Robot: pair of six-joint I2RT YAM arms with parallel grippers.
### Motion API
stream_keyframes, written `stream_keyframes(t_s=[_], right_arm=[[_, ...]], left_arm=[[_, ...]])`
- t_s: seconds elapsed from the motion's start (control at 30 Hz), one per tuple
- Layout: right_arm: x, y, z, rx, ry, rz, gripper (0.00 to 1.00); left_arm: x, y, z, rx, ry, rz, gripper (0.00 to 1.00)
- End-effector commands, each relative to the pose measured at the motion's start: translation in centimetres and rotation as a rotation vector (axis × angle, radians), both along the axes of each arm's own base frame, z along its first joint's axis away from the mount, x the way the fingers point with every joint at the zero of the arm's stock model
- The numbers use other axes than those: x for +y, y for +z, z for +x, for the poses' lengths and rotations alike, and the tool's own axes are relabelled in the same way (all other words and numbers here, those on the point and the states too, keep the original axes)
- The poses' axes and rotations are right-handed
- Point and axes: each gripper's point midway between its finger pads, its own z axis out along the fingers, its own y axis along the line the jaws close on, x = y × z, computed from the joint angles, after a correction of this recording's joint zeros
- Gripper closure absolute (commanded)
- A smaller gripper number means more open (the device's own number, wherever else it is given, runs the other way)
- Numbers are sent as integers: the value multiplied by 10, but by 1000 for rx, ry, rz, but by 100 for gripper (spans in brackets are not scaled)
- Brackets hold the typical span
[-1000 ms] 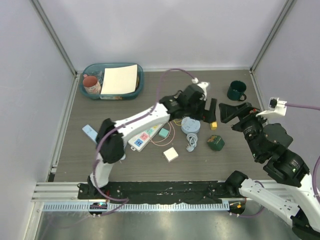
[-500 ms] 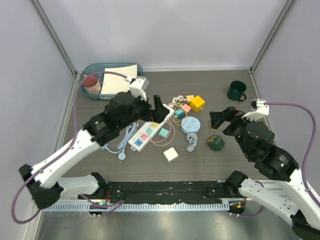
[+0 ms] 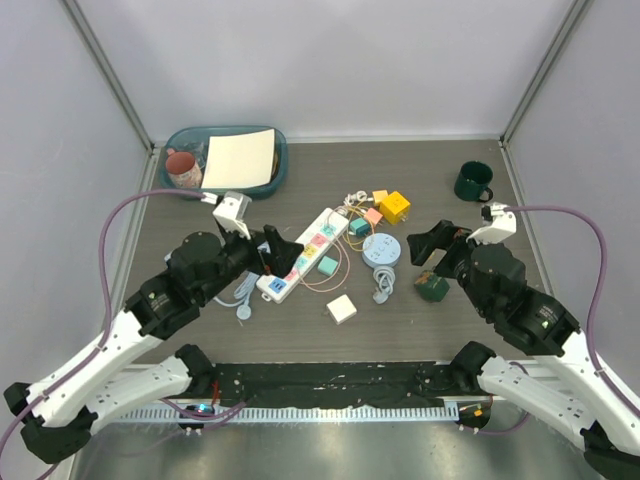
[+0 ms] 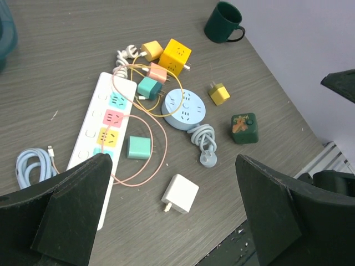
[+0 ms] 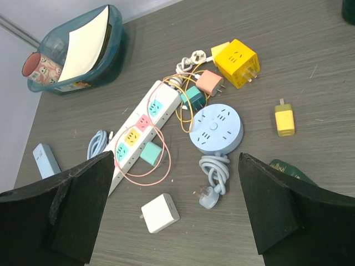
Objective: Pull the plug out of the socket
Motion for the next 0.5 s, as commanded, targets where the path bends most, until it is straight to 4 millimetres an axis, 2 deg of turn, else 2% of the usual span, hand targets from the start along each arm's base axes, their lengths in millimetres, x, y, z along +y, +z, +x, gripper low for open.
stream_keyframes(t_s=[0.0,0.17,0.47], right_arm=[[12,2,2,-11,39,35,0],[18,5,2,-22,60,55,0],[15,6,-1,-37,63,67,0]], left_arm=[[13,23,0,-68,44,-41,0],[15,23,-3,-66,47,-75,0],[15,18,-5,-49,48,-78,0]])
